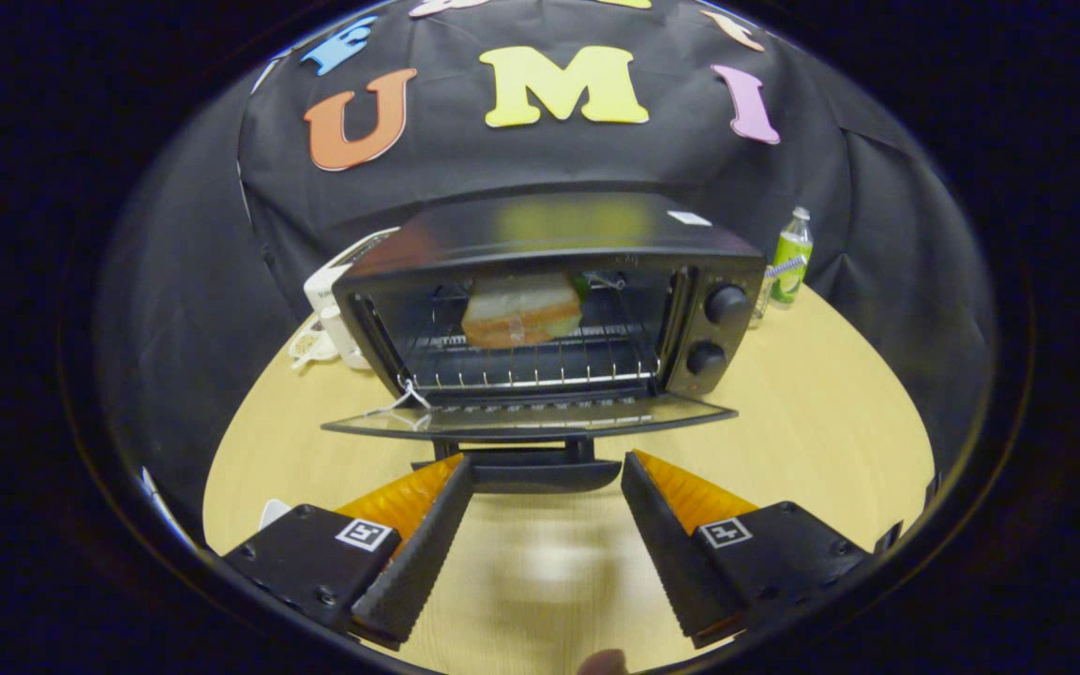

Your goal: Open the toaster oven, put the food inside, and close the toaster oven door.

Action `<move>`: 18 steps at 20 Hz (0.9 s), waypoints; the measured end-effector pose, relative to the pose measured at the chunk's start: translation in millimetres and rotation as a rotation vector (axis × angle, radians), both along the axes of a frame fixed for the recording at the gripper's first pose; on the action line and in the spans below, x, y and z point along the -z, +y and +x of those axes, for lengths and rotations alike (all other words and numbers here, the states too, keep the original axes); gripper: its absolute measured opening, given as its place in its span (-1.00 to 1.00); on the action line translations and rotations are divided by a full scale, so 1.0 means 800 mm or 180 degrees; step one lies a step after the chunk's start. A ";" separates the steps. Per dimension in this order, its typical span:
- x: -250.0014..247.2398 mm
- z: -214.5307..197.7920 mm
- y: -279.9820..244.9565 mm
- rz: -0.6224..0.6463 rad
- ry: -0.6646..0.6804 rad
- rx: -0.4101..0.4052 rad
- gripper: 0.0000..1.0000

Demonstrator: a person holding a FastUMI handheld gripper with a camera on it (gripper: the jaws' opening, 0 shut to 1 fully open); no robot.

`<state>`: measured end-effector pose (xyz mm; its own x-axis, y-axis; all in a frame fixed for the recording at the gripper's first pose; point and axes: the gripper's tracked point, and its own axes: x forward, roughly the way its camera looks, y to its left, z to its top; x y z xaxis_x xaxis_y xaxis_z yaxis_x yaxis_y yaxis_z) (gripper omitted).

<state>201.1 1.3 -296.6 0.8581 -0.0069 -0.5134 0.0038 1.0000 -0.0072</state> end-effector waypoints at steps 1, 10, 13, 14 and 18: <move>-0.014 0.004 -0.001 -0.0005 -0.0082 -0.0002 1.00; 0.020 -0.042 0.017 0.0008 0.0023 -0.0231 1.00; 0.098 -0.038 0.014 -0.0082 0.0257 -0.0154 1.00; 0.105 -0.027 0.013 -0.0080 0.0222 -0.0111 1.00; 0.112 0.006 0.012 -0.0116 0.0184 -0.0041 1.00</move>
<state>206.1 10.6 -386.2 0.8272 -0.0155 -0.5616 -0.0107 0.9990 -0.0433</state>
